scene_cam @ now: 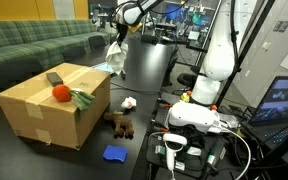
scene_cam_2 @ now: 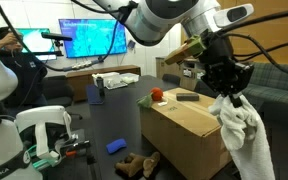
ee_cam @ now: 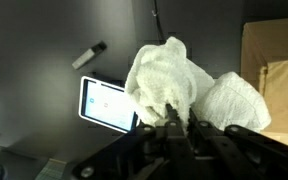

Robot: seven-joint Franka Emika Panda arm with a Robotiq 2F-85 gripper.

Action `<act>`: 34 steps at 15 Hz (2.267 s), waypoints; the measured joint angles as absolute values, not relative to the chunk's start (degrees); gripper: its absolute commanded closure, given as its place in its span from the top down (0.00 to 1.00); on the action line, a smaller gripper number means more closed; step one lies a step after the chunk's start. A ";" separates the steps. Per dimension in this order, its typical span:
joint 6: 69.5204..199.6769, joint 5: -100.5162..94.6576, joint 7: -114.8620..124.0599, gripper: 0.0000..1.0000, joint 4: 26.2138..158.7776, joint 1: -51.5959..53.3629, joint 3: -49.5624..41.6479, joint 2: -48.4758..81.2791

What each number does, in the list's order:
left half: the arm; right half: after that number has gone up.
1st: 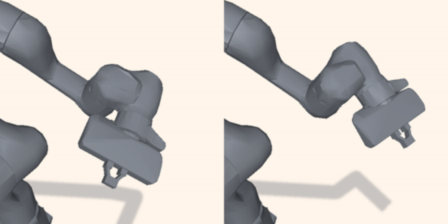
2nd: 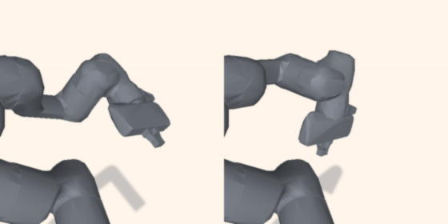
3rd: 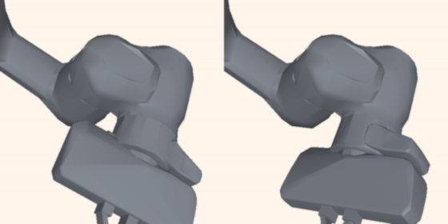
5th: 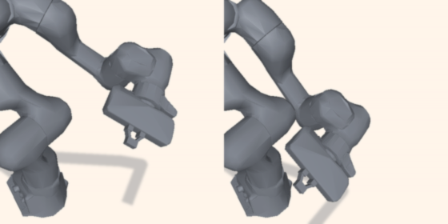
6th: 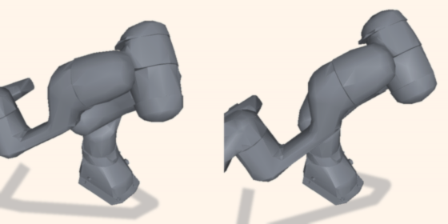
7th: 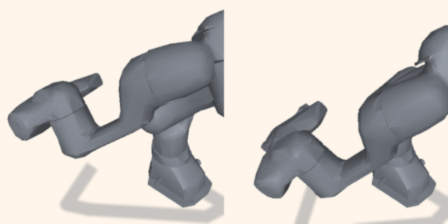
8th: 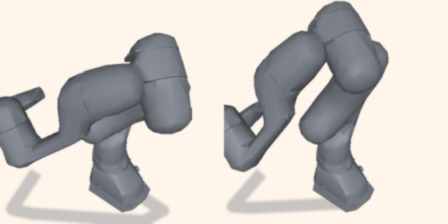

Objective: Swap the things on the box with the things on the table

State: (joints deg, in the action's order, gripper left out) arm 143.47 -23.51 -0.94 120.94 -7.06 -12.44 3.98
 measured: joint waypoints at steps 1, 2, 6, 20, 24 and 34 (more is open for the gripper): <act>143.49 -24.19 -0.23 0.02 121.56 -8.04 -12.94 3.54; 143.50 -24.67 0.25 0.02 122.12 -9.00 -13.41 3.37; 143.63 -25.86 1.76 0.02 124.69 -12.00 -14.84 3.98; 150.16 -21.55 3.46 0.02 127.03 -16.40 -17.58 20.60; 150.19 -19.17 3.36 0.03 125.46 -16.40 -17.57 24.34; 150.05 -16.38 0.37 0.89 125.35 -15.72 -15.83 25.22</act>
